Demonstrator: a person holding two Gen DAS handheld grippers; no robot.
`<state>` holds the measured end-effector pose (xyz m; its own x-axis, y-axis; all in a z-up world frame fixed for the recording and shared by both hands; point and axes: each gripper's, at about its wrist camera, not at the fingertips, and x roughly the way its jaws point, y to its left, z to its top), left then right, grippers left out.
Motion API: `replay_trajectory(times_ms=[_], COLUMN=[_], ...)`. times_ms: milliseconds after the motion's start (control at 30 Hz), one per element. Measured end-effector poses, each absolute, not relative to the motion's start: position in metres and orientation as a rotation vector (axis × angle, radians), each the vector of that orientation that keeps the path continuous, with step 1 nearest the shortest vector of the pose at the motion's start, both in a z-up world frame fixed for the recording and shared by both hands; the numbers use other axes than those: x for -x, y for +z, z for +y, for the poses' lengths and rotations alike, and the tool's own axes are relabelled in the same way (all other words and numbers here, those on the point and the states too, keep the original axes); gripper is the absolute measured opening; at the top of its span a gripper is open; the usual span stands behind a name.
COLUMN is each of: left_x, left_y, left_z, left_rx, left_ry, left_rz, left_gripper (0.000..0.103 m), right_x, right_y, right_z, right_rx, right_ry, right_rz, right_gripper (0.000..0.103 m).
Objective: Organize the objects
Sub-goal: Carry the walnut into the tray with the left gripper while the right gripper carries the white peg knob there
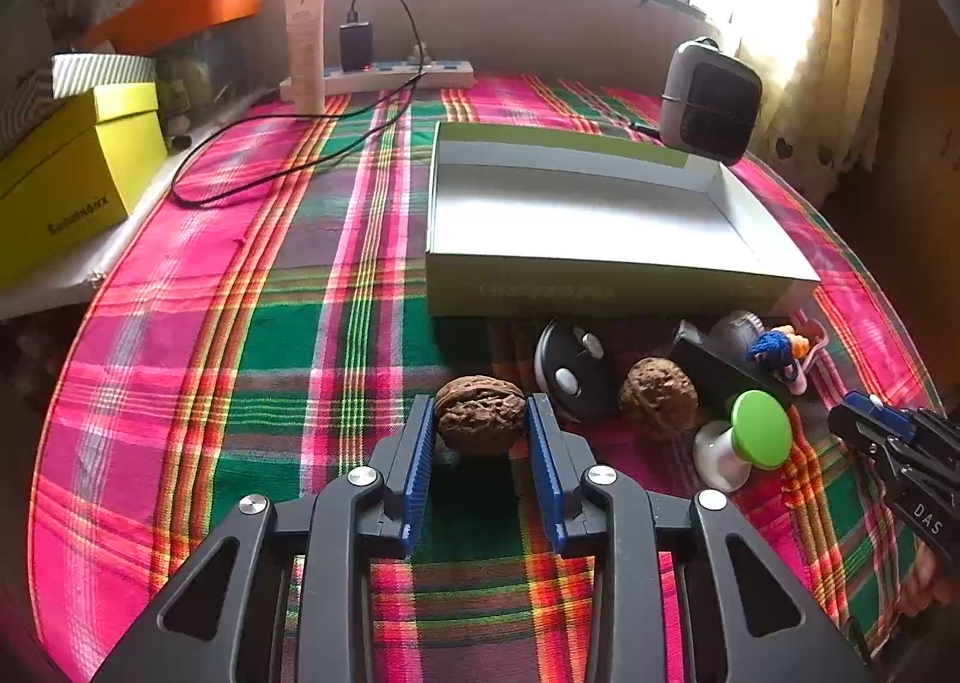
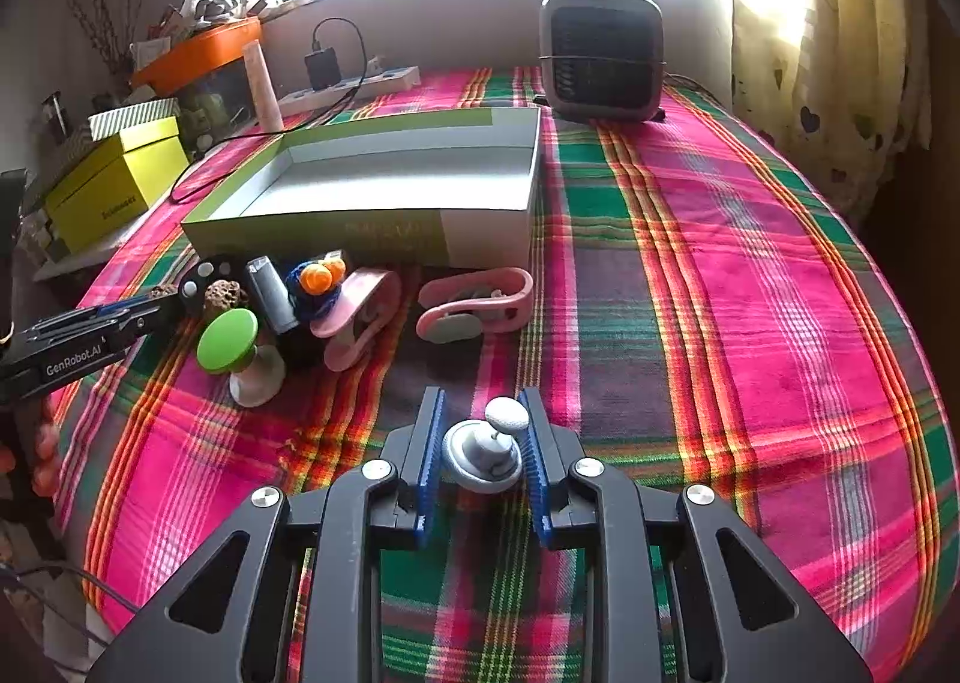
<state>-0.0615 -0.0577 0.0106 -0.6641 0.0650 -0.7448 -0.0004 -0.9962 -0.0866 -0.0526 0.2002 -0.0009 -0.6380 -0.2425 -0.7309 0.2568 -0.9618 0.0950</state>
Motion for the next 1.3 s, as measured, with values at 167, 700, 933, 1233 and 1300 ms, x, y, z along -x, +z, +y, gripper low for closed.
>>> replay_trajectory(times_ms=[167, 700, 933, 1233, 1300], left_x=[0.06, 0.087, 0.114, 0.16, 0.17], left_y=[0.02, 0.046, 0.049, 0.048, 0.046], left_z=[-0.056, -0.051, -0.046, -0.038, -0.038], left_rx=[1.245, 1.173, 1.175, 1.205, 1.218], left_ry=[2.836, 2.787, 2.774, 2.743, 2.731], left_rz=[-0.118, -0.186, -0.163, -0.139, -0.155], left_gripper=[0.029, 0.029, 0.029, 0.029, 0.029], right_x=[0.055, 0.1, 0.135, 0.181, 0.19], right_y=[0.01, 0.048, 0.046, 0.038, 0.034], right_z=[0.198, 0.172, 0.165, 0.15, 0.147], right_rx=[-1.132, -1.028, -1.06, -1.116, -1.129], right_ry=[-2.61, -2.547, -2.509, -2.479, -2.475], right_rz=[0.028, 0.048, 0.046, 0.102, 0.113], right_gripper=[0.025, 0.025, 0.025, 0.025, 0.025])
